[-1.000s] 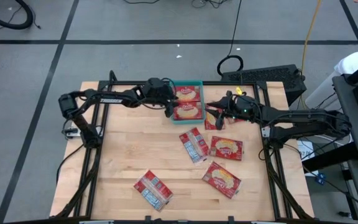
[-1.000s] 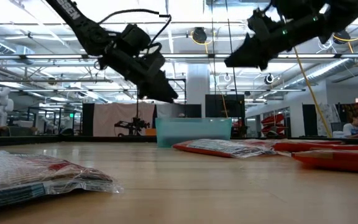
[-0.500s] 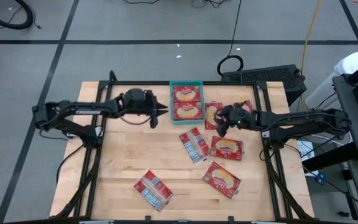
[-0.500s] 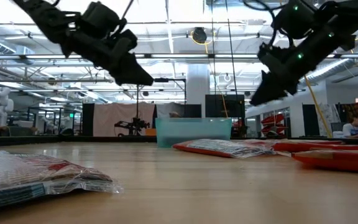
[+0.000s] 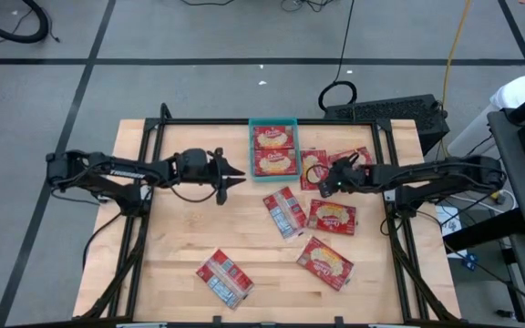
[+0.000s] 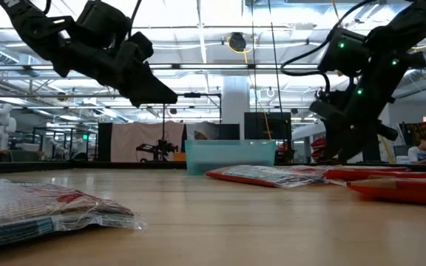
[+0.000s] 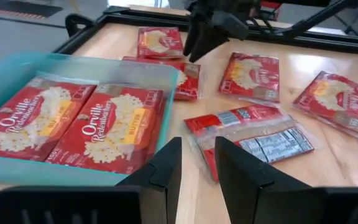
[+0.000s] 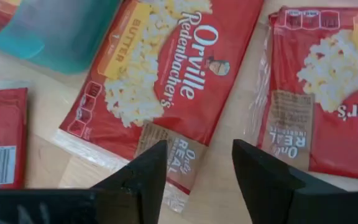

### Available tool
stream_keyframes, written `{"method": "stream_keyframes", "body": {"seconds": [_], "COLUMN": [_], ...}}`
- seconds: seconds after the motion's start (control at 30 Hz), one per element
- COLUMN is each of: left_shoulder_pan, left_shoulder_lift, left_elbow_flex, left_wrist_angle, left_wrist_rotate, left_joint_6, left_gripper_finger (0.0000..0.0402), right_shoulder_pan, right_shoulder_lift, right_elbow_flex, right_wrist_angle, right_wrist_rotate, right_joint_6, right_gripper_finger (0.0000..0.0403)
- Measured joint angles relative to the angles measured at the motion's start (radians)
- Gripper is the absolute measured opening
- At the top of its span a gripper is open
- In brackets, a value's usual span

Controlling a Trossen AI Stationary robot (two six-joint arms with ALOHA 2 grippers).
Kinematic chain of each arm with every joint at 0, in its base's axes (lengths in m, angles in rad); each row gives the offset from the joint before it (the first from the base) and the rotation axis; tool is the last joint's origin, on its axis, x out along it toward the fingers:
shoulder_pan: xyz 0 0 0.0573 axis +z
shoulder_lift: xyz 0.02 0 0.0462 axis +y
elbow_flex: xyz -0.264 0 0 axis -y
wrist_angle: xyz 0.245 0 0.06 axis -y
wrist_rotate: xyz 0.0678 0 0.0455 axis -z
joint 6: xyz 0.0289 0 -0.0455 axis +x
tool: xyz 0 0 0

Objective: Sort popcorn bags into baskets
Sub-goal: Put the red popcorn bag into the blue bin

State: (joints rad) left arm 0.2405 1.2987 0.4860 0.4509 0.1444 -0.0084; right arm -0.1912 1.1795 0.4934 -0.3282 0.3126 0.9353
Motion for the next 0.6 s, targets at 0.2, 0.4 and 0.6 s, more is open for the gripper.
{"method": "stream_keyframes", "body": {"seconds": [0.2,0.4,0.6], "left_shoulder_pan": [-0.07,-0.092,-0.092], "left_shoulder_lift": [0.0,0.0,0.0], "left_elbow_flex": [-0.002,-0.002,-0.002], "left_wrist_angle": [0.009,0.026,0.025], "left_wrist_rotate": [-0.095,-0.102,-0.102], "left_joint_6": [0.03,0.06,0.059], "left_gripper_finger": [0.0099,0.0099,0.0099], "right_shoulder_pan": [-0.006,-0.005,0.003], "right_shoulder_lift": [0.044,0.109,0.173], "right_elbow_flex": [0.0,0.001,0.003], "right_wrist_angle": [0.021,0.056,0.133], "right_wrist_rotate": [-0.003,-0.031,-0.034], "right_joint_6": [0.061,0.074,0.056], "right_gripper_finger": [0.0218,0.0235,0.0222]}}
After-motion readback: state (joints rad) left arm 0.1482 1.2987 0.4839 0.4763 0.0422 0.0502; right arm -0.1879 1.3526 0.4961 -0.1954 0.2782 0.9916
